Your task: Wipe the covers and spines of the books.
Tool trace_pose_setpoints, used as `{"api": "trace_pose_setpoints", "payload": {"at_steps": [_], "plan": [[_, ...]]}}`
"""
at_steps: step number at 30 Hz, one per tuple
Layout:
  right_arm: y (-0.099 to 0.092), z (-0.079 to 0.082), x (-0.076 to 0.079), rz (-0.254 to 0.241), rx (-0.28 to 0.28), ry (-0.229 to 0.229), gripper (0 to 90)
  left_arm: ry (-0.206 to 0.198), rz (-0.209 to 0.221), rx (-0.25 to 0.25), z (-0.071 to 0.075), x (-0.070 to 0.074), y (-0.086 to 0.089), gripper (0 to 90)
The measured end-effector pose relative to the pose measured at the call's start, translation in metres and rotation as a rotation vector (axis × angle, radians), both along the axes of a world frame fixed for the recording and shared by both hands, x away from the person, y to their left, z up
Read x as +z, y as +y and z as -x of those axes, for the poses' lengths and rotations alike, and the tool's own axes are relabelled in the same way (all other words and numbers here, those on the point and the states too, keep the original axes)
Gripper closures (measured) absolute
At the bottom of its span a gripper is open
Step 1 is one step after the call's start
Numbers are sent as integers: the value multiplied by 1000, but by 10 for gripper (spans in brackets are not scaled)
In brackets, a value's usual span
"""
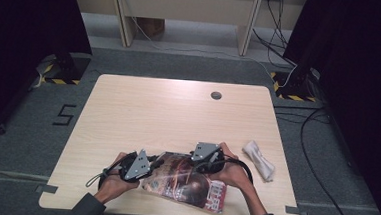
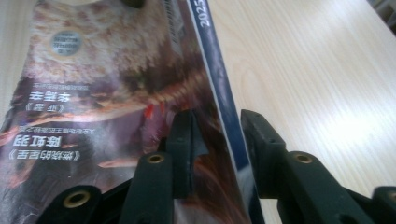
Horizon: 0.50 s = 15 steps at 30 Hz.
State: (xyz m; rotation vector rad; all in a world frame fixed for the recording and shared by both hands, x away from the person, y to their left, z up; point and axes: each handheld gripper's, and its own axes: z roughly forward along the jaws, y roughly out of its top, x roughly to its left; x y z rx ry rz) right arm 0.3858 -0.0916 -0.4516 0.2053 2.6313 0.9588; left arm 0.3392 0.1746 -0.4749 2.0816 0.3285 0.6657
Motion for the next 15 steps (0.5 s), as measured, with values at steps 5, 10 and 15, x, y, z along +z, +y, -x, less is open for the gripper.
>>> {"api": "trace_pose_setpoints", "payload": {"at_steps": [5, 10, 15], "plan": [[12, 0, 0, 52, 7, 15, 742, -7, -21, 5, -7, 0, 0, 758], [10, 0, 6, 47, 14, 17, 740, -7, -18, 7, -6, 1, 1, 757], [12, -1, 6, 68, 17, 20, 742, 5, -23, 13, -7, -1, 1, 757]]}}
